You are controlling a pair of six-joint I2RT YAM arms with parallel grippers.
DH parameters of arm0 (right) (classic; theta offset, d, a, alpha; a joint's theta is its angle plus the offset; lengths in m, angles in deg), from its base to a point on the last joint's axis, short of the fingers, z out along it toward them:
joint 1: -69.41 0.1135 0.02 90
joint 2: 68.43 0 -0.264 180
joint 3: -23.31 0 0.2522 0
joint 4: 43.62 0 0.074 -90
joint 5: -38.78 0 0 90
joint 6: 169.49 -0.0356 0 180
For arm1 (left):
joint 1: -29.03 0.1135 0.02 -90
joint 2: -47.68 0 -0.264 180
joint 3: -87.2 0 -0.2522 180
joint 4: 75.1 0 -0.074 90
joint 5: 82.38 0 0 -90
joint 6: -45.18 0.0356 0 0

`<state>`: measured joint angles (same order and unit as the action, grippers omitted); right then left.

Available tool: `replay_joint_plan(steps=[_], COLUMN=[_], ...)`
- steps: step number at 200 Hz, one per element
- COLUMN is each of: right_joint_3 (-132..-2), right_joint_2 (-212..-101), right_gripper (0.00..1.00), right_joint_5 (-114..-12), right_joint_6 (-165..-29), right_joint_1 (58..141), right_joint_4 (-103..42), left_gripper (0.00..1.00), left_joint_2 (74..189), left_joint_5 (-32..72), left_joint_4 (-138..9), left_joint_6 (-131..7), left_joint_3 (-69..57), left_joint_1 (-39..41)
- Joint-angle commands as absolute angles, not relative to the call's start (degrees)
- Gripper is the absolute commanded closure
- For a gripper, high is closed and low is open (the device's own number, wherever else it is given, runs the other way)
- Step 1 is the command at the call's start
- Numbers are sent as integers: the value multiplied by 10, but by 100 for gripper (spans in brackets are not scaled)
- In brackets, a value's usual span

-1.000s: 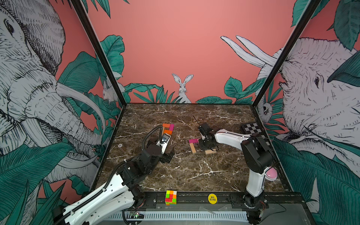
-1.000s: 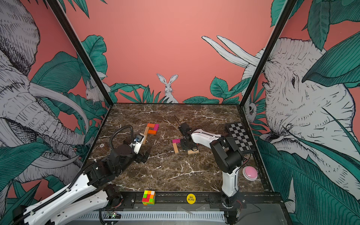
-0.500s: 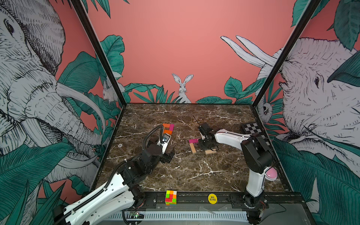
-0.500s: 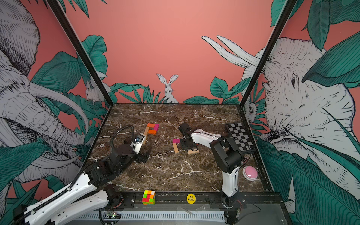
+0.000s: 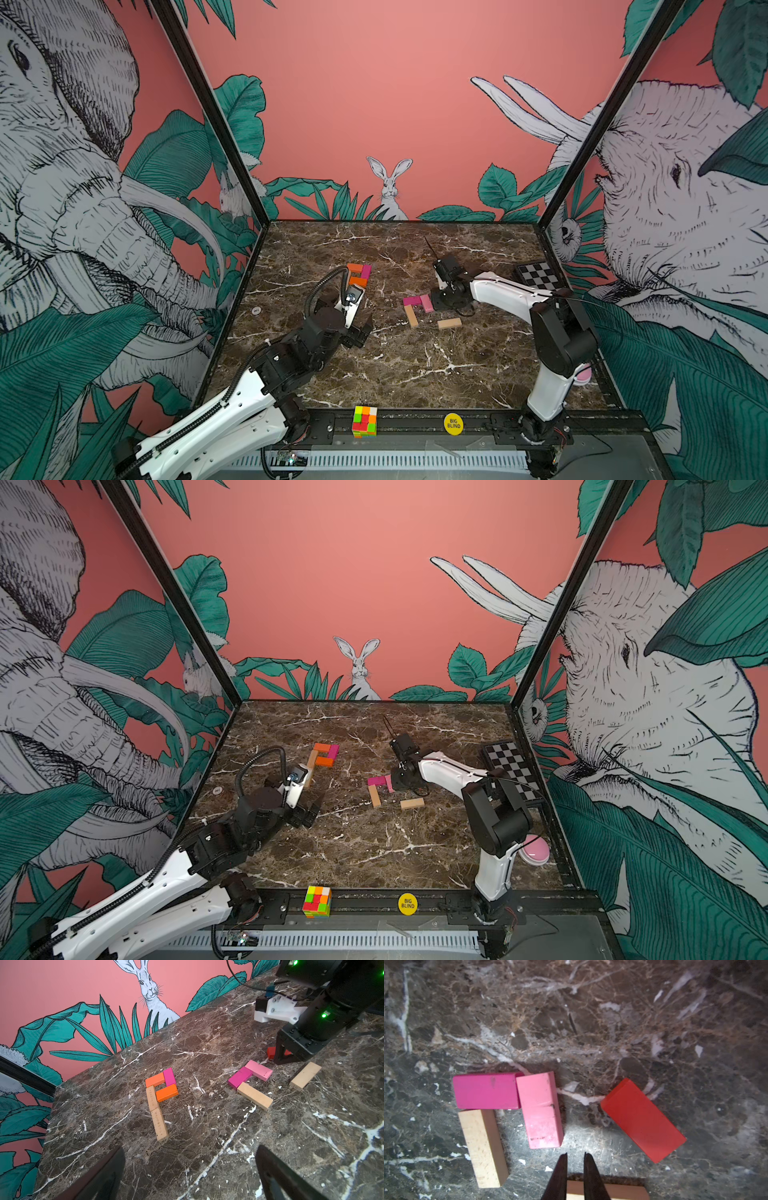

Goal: Assemble the letter p with building blocks
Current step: Adjust the building block at the center of the board.

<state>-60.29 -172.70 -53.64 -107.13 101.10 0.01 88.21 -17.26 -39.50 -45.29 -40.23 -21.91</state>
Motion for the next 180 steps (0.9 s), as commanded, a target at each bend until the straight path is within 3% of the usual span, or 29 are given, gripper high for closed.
replay_joint_plan(steps=[1, 180], right_joint_3=[-620, -637], right_joint_2=[-1746, -1792], right_gripper=[83, 84], right_joint_5=[-541, -572], right_joint_6=[-1064, -1070], right_joint_1=[1010, 1008], right_joint_4=[11, -6], left_gripper=[0, 0], left_joint_2=[878, 881], left_joint_5=[-171, -164], left_joint_4=[-407, -410], left_joint_6=[-459, -460], left_joint_3=[-392, -391], left_joint_1=[-215, -211])
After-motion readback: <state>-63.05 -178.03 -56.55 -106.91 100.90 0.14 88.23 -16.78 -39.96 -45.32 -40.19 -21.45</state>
